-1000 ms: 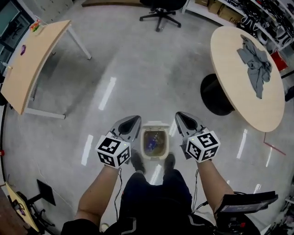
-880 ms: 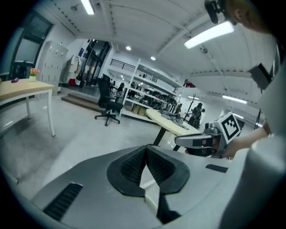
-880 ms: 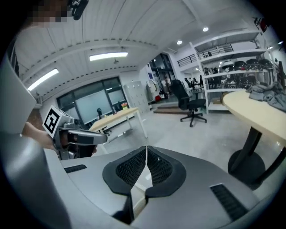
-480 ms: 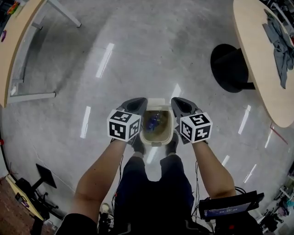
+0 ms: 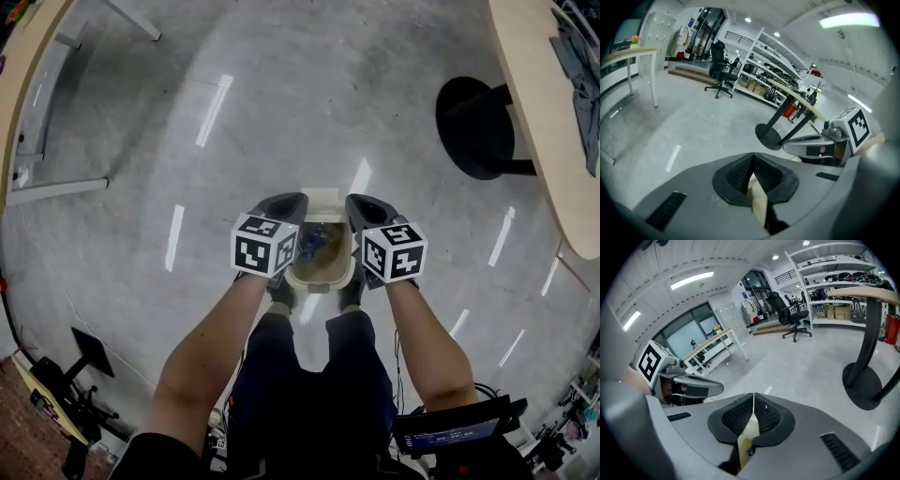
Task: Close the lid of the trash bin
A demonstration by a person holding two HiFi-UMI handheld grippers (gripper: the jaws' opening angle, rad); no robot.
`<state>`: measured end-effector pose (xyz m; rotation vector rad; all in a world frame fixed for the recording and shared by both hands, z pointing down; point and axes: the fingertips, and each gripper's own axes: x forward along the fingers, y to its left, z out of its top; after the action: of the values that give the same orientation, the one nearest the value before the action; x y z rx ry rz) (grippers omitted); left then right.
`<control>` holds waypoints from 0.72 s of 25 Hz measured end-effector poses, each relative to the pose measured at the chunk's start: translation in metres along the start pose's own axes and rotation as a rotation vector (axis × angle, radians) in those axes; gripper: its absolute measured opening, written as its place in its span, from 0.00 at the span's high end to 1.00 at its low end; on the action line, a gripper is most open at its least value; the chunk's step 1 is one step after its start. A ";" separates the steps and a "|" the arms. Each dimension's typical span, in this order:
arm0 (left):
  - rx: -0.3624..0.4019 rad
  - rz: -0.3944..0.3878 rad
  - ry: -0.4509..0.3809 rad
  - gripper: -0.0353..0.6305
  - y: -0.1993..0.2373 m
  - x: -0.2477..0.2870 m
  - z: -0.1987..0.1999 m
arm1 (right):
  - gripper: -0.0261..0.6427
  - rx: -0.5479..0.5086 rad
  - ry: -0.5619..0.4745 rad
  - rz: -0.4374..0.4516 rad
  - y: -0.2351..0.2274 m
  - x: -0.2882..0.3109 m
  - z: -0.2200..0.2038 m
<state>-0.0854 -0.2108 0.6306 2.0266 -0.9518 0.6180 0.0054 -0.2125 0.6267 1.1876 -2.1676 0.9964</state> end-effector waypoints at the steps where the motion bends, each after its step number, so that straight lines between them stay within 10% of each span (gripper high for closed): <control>1: -0.007 0.005 0.000 0.94 0.001 0.000 -0.003 | 0.94 0.001 0.005 0.000 0.000 0.000 -0.003; 18: -0.193 0.010 0.218 0.94 -0.034 -0.002 -0.209 | 0.94 0.033 0.283 0.039 0.029 -0.027 -0.211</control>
<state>-0.0787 -0.0247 0.7320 1.7459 -0.8579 0.7080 0.0065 -0.0240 0.7295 0.9562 -1.9640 1.1458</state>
